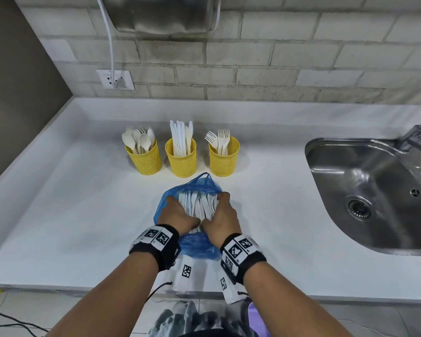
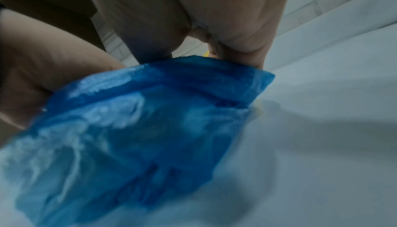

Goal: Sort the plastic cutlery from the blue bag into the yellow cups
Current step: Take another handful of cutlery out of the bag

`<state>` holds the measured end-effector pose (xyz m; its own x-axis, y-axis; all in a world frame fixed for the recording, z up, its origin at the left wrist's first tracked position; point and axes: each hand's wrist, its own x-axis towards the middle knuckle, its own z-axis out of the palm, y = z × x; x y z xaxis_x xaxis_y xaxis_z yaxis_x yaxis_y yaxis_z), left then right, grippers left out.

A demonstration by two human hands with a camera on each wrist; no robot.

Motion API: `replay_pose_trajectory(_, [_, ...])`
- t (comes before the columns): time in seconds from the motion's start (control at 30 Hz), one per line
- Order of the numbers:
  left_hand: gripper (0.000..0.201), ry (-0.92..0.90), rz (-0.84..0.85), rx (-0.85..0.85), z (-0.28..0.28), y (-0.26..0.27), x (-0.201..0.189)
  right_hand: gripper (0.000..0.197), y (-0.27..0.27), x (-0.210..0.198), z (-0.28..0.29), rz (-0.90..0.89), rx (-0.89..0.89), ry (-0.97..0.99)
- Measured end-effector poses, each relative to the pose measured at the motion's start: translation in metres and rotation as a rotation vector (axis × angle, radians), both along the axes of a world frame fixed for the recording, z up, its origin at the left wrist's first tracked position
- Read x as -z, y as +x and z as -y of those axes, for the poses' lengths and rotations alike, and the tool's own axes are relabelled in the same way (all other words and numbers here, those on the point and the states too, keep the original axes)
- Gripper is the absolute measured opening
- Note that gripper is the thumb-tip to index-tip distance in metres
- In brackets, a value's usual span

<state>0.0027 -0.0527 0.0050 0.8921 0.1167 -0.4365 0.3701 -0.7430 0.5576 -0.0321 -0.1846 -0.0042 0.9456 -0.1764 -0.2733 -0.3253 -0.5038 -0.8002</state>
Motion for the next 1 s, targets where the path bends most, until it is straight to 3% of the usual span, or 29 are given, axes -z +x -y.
replay_pose_trajectory(0.17, [0.065,-0.1,0.109,-0.051,-0.005,-0.002,0.001,0.051,0.0,0.0,0.005,0.022,0.075,0.088])
replay_pose_trajectory(0.3, [0.065,-0.184,0.081,-0.096,-0.006,0.002,-0.003,0.047,0.005,0.001,0.007,-0.047,0.116,0.16])
replay_pose_trajectory(0.47, [0.021,-0.11,0.017,-0.008,-0.002,0.008,-0.009,0.048,0.015,0.004,0.01,-0.147,0.13,0.231])
replay_pose_trajectory(0.63, [0.034,-0.153,0.008,-0.02,-0.001,0.006,-0.013,0.046,0.018,0.008,0.013,-0.124,0.157,0.241])
replay_pose_trajectory(0.7, [0.026,-0.19,-0.006,-0.046,-0.002,0.006,-0.014,0.049,0.017,0.008,0.014,-0.12,0.167,0.262])
replay_pose_trajectory(0.87, [0.03,-0.313,-0.09,-0.13,-0.003,0.006,-0.011,0.072,0.021,0.016,0.012,-0.141,0.187,0.379])
replay_pose_trajectory(1.0, [0.032,-0.443,-0.15,-0.14,0.0,0.005,-0.01,0.049,0.028,0.024,0.012,-0.168,0.104,0.396])
